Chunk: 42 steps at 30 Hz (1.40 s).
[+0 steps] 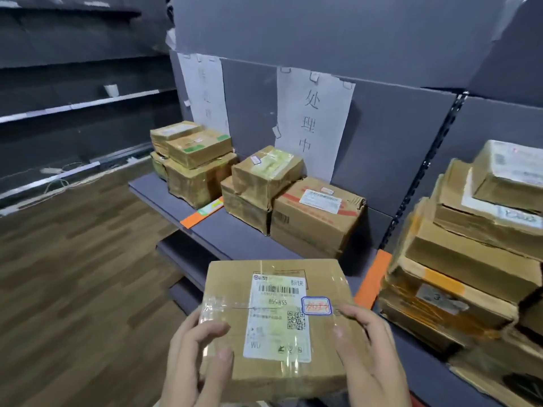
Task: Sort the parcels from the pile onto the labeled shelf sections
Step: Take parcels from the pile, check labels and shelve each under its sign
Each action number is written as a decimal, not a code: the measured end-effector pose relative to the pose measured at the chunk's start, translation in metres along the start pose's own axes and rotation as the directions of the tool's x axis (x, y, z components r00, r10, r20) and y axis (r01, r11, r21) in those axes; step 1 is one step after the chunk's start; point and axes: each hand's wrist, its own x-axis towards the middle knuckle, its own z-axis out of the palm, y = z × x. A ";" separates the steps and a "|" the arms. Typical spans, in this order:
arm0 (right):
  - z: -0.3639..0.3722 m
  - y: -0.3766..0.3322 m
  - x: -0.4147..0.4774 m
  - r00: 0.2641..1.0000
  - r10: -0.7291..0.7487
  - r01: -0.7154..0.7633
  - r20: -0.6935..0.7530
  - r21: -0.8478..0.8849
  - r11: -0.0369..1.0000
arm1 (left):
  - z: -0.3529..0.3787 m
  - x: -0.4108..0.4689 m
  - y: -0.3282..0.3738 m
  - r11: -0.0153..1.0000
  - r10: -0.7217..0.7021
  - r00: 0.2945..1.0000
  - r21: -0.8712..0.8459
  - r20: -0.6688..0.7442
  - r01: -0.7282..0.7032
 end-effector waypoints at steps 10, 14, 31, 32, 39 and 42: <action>0.029 -0.026 0.119 0.949 0.097 -0.082 -0.301 0.063 0.995 | 0.060 0.191 0.000 0.992 0.116 0.907 -0.100 0.406 -0.082; 0.031 -0.039 0.173 0.912 0.060 -0.047 -0.406 0.041 0.998 | 0.097 0.262 0.017 0.981 0.194 0.834 -0.105 0.517 -0.163; 0.077 -0.010 0.292 0.806 0.127 -0.249 -0.579 -0.137 0.959 | 0.186 0.406 -0.018 0.981 0.118 0.583 -0.006 0.804 -0.192; 0.080 -0.010 0.290 0.796 0.117 -0.249 -0.594 -0.145 0.958 | 0.186 0.407 -0.018 0.980 0.129 0.577 -0.013 0.806 -0.200; 0.073 -0.022 0.291 0.845 0.088 -0.344 -0.527 -0.412 0.844 | 0.179 0.416 -0.010 0.924 0.180 0.525 0.040 0.832 -0.380; 0.069 -0.033 0.290 0.879 0.106 -0.381 -0.465 -0.551 0.743 | 0.171 0.415 0.004 0.808 0.218 0.479 0.118 0.850 -0.578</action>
